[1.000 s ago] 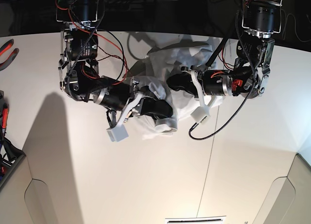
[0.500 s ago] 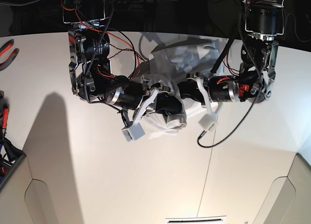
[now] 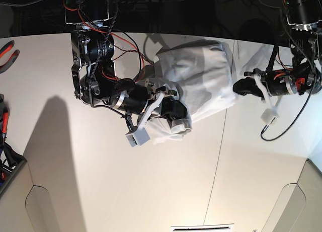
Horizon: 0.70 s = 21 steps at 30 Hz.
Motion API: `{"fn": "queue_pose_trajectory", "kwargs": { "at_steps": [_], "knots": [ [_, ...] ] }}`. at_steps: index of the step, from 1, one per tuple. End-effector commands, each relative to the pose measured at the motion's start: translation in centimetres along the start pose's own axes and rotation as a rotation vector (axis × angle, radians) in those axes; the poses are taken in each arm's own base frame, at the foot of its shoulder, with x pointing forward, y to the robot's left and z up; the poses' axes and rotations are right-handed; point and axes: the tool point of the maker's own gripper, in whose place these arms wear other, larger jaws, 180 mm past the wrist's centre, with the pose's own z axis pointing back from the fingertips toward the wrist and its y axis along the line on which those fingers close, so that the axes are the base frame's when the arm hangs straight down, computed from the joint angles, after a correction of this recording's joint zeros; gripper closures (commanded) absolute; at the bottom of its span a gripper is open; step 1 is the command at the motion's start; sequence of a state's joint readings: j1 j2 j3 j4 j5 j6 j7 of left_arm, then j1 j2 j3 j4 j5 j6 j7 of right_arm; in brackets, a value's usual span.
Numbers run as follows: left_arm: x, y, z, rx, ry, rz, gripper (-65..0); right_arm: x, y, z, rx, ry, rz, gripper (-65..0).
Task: Layout the t-shirt on the table in an organized manner, then fold the t-shirt properly
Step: 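Fold the bundle with both grippers, bringing the right gripper's end over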
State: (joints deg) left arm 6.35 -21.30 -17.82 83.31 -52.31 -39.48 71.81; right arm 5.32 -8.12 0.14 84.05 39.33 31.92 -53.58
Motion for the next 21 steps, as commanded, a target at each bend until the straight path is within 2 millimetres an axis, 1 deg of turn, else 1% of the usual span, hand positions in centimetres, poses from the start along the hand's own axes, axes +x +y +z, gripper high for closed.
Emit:
{"fn": "queue_pose_trajectory", "kwargs": {
  "at_steps": [1, 3, 6, 10, 15, 17, 21],
  "knots": [
    [1.2, -0.2, 0.6, -0.011, -0.047, -0.018, 0.0, 1.9, 1.0, 0.0, 0.032, -0.056, 0.021, 0.0],
    [0.3, -0.3, 0.5, -0.017, -0.046, -0.001, 0.0, 2.0, 1.2, 0.0, 0.039, -0.059, 0.017, 0.0],
    [0.5, -0.9, 0.1, -0.035, -0.089, 0.017, 0.0, 2.2, 1.7, -0.1, 0.063, -0.072, 0.005, 0.0],
    [0.4, -2.1, -0.9, -0.066, -0.104, 0.037, 0.0, 2.3, 2.3, -0.2, 0.089, -0.078, -0.001, 0.0],
    [0.3, -3.1, -1.8, -0.094, -0.115, 0.055, 0.0, 1.3, 4.1, -1.3, 0.132, -0.034, 0.029, 0.0],
    [0.3, -3.1, -1.8, -0.095, -0.115, 0.055, 0.0, 1.0, 4.7, -1.8, 0.135, -0.023, 0.054, 0.0],
    [0.3, -3.1, -1.8, -0.094, -0.114, 0.055, 0.0, 0.5, 5.2, -2.7, 0.119, -0.001, 0.094, 0.0]
  ]
}}
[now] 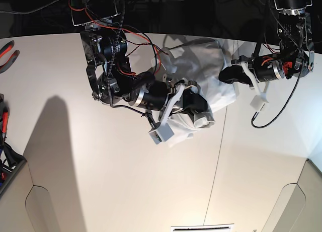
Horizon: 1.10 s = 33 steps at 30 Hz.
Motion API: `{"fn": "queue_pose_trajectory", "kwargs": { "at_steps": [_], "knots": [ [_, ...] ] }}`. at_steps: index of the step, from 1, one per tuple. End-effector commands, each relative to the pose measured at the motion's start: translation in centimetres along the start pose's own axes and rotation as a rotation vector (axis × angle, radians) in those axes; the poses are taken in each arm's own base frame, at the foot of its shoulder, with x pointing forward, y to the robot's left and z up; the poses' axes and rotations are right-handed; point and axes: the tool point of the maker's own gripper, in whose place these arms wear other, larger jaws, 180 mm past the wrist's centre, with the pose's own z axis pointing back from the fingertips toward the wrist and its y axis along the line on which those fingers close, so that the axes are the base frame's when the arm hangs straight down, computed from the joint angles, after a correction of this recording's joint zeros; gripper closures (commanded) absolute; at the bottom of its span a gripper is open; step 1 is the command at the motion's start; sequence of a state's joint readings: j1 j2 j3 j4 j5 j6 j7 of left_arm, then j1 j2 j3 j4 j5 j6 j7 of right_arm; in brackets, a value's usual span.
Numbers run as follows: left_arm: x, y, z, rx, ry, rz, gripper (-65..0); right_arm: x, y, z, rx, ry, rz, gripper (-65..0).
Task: Layout the t-shirt on the table in an organized manner, then fold the t-shirt properly
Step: 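Fold the bundle with both grippers, bringing the right gripper's end over, then lift the bundle with the right gripper and release the left gripper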
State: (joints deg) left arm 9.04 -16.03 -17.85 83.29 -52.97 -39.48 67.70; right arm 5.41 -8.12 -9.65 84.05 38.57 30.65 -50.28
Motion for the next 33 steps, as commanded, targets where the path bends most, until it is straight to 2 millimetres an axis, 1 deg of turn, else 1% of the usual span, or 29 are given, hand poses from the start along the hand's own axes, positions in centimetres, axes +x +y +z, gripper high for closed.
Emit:
{"fn": "queue_pose_trajectory", "kwargs": {
  "at_steps": [1, 4, 8, 12, 15, 21, 26, 33],
  "knots": [
    [1.4, -0.4, 0.4, -0.015, -0.043, -0.022, 0.0, 1.7, 1.3, -0.2, 0.038, -0.050, 0.030, 0.0],
    [1.4, -0.4, 0.4, -0.015, -0.043, -0.022, 0.0, 1.5, 1.6, -0.6, 0.036, -0.037, 0.050, 0.0],
    [1.5, -0.4, 0.4, -0.015, -0.047, -0.022, 0.0, 1.1, 0.9, -1.3, -0.033, -0.023, 0.046, 0.0],
    [1.5, -0.4, 0.4, -0.015, -0.050, -0.022, 0.0, 1.0, 0.6, -2.0, -0.095, -0.022, 0.075, 0.0],
    [1.6, -0.4, 0.4, -0.016, -0.051, -0.022, 0.0, 0.7, 0.8, -2.7, -0.135, -0.018, 0.118, 0.0],
    [1.7, -0.4, 0.4, -0.016, -0.059, -0.022, 0.0, -0.4, 1.3, -4.2, -0.224, 0.018, 0.217, 0.0],
    [1.7, -0.4, 0.4, -0.016, -0.059, -0.022, 0.0, -1.1, 1.2, -4.7, -0.302, 0.048, 0.294, 0.0],
    [2.0, -0.4, 0.4, -0.017, -0.069, -0.023, 0.0, -2.1, 3.3, -5.9, -0.279, 0.068, 0.419, 0.0]
  ]
}}
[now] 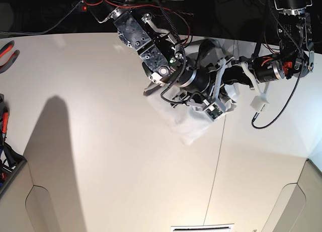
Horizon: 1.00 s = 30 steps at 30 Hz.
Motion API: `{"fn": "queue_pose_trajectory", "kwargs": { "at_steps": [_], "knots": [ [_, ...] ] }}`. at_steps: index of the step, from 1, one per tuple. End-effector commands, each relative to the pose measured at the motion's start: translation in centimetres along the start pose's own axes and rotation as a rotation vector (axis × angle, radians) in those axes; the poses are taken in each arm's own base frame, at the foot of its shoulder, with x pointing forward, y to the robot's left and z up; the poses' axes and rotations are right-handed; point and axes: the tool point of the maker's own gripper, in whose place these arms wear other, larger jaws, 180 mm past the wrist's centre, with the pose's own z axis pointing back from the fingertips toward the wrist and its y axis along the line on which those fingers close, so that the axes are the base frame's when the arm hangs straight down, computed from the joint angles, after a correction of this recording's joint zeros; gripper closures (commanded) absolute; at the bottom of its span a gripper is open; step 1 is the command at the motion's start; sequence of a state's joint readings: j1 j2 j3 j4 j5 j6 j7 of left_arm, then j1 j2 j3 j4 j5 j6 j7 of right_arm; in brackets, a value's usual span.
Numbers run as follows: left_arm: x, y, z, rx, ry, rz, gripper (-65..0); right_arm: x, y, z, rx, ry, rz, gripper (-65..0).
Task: Layout the t-shirt on the table in an organized manner, then fold the t-shirt properly
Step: 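Lift the bundle with the right gripper and release the left gripper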
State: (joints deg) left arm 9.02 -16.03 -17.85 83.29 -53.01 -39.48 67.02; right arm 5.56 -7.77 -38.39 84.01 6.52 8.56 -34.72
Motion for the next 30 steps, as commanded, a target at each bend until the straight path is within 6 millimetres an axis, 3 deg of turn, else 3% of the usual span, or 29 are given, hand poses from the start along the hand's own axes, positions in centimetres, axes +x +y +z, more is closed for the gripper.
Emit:
{"fn": "queue_pose_trajectory", "kwargs": {
  "at_steps": [1, 12, 20, 25, 30],
  "knots": [
    [1.7, -0.4, 0.4, -0.016, -0.057, -0.023, 0.0, 2.1, 1.0, 0.1, 0.027, -0.062, 0.014, 0.0],
    [4.2, -1.2, 0.6, -0.058, -0.126, -0.027, 0.0, 2.4, 1.1, 0.1, 0.031, -0.066, 0.026, -0.6],
    [8.8, 0.2, 3.1, -0.010, -0.263, -0.040, 0.0, 2.4, 1.2, 0.1, 0.035, -0.065, 0.028, -12.3],
    [12.3, 1.0, 5.1, 0.021, -0.367, -0.055, 0.0, 2.3, 2.5, 0.2, 0.111, -0.065, 0.074, -22.1],
    [14.4, -0.2, 5.9, -0.036, -0.439, -0.057, 0.0, 2.3, 3.6, 0.3, 0.170, -0.068, 0.068, -34.2]
  ]
}}
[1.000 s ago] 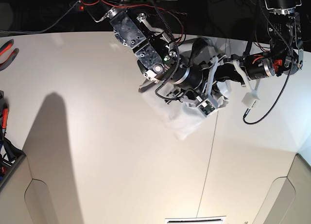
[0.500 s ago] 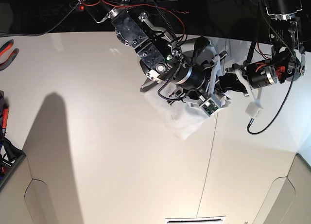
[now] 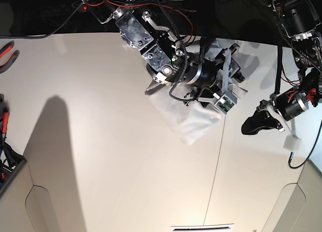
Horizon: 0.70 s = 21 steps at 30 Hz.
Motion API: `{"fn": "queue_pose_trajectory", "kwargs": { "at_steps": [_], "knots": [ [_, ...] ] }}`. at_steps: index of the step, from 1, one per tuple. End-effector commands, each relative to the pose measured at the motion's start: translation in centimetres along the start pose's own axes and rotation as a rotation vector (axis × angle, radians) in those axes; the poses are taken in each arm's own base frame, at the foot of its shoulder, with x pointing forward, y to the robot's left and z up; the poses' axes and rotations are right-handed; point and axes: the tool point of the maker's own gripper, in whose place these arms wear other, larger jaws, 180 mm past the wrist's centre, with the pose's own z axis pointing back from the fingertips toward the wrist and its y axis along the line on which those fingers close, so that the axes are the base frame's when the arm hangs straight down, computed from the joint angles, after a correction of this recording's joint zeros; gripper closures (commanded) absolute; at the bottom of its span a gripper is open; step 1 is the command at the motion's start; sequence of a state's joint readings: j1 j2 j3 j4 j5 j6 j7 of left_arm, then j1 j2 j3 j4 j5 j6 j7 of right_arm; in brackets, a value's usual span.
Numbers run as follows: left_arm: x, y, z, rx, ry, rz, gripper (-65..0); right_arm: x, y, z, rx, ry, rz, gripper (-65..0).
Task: Layout the t-shirt on the table in an organized manner, then fold the t-shirt properly
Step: 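Lift the bundle with the right gripper and release the left gripper, then drop the shirt onto the table and withdraw the right gripper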
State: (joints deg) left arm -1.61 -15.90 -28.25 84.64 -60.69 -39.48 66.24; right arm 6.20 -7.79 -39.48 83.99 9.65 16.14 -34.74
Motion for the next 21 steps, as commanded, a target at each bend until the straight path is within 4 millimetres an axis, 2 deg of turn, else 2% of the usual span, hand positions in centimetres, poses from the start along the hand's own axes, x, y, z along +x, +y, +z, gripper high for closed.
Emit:
{"fn": "queue_pose_trajectory", "kwargs": {
  "at_steps": [1, 7, 12, 15, 21],
  "knots": [
    [2.4, -0.9, 0.3, -0.040, -0.070, -0.026, 0.0, 1.9, 0.8, 0.1, 0.028, -0.056, 0.006, -35.0],
    [3.4, -2.3, 0.5, -0.117, -0.121, 0.005, 0.0, 2.0, 2.7, -0.1, 0.087, -0.058, -0.001, -34.9],
    [3.5, -2.3, 0.6, -0.119, -0.123, 0.006, 0.0, 2.6, 4.4, 0.3, 0.160, -0.078, 0.069, -34.9],
    [3.6, -2.2, 0.7, -0.116, -0.121, 0.003, 0.0, 3.9, 4.8, 0.9, 0.166, -0.118, 0.089, -34.9],
    [3.5, -2.2, 0.7, -0.115, -0.120, 0.002, 0.0, 8.0, 5.2, 3.4, 0.139, -0.235, 0.162, -34.7]
  ]
}}
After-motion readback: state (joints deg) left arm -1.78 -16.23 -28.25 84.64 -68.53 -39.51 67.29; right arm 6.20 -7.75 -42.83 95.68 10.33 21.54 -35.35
